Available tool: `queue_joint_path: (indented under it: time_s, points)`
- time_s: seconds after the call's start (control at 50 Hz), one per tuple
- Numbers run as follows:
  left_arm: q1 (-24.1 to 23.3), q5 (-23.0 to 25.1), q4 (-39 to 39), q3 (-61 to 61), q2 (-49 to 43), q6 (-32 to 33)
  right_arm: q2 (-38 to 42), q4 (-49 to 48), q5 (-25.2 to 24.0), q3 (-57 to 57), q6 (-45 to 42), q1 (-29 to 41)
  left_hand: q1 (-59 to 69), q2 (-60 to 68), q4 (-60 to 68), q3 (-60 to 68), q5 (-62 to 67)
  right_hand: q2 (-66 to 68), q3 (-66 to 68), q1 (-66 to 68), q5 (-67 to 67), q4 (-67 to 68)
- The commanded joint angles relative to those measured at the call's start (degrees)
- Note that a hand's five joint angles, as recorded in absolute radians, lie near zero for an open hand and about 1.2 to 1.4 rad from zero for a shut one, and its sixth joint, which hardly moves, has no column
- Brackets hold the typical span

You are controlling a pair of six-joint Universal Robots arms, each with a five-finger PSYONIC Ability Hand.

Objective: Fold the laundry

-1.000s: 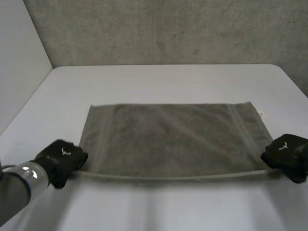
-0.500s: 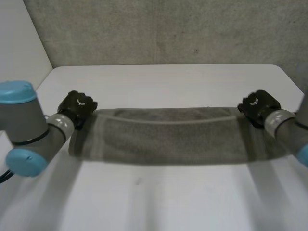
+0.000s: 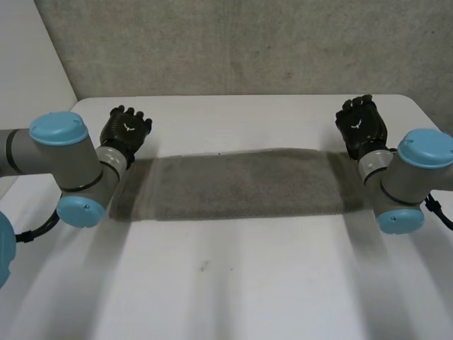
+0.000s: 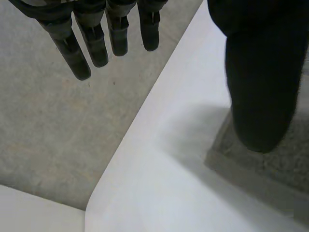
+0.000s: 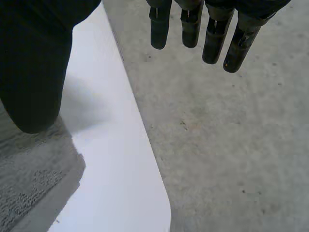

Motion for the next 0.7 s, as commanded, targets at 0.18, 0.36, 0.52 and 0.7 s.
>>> queue_joint_path:
  time_s: [0.18, 0.36, 0.52, 0.7]
  points:
    - [-1.33, 0.24, 0.42, -15.47, 16.16, -6.95, -20.52, 22.55, -9.45, 10.78, 21.62, -4.70, -4.12, -3.92, -4.01, -4.00, -4.93, -3.12, -2.53, -1.99, -4.11, -3.33]
    - [-1.77, 0.33, 3.84, -27.84, 26.26, -19.32, -22.45, 40.73, -13.75, 9.38, 24.70, -13.13, -4.12, -3.92, -4.01, -4.00, -4.93, -0.04, 0.55, 1.09, -1.03, -0.25]
    - [-1.95, 0.42, 6.84, -32.34, 26.36, -24.00, -19.29, 40.13, -15.51, 10.43, 24.26, -16.74, -4.12, -3.92, -4.01, -4.00, -4.93, 16.14, 16.73, 17.27, 15.15, 15.93]
    - [-1.51, 0.42, 8.94, -34.63, 26.18, -24.08, -14.37, 34.16, -18.67, 10.60, 24.08, -18.67, -4.12, -3.92, -4.01, -4.00, -4.93, 24.20, 24.79, 25.33, 23.21, 23.99]
